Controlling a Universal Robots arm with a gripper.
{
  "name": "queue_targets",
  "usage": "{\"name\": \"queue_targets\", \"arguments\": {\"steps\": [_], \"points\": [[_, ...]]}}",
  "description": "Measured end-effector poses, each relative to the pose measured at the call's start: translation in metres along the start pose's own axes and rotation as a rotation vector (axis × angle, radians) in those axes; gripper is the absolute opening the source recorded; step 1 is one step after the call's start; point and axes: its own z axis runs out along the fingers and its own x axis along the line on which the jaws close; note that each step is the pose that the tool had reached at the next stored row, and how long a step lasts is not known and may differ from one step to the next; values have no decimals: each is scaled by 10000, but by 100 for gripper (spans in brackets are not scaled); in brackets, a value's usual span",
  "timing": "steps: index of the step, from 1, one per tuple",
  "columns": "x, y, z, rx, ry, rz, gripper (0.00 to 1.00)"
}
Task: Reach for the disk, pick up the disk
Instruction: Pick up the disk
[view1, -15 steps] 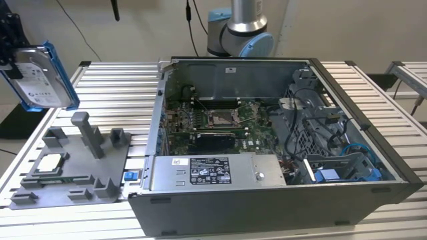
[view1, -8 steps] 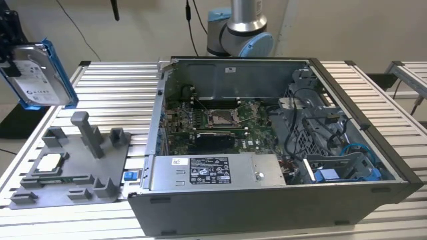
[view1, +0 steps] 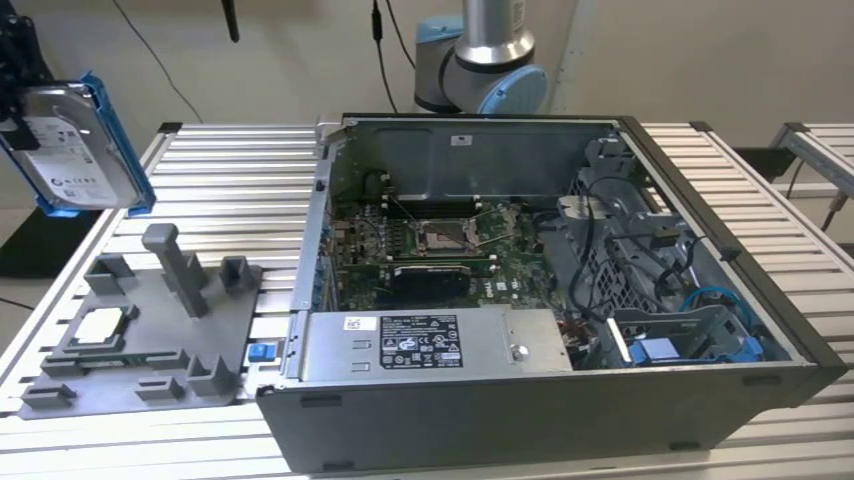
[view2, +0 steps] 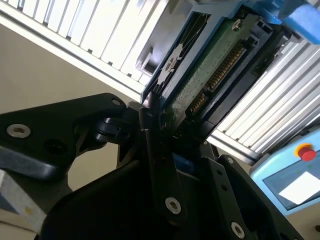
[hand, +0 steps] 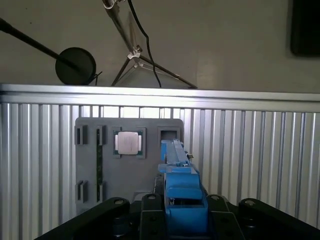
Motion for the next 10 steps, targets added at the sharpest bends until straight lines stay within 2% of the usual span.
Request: {"name": "queue_targets", "arguments": {"steps": [7, 10], "points": [[-1, 1, -21, -2, -10, 1, 0], [-1, 1, -65, -3, -42, 0, 0]]}}
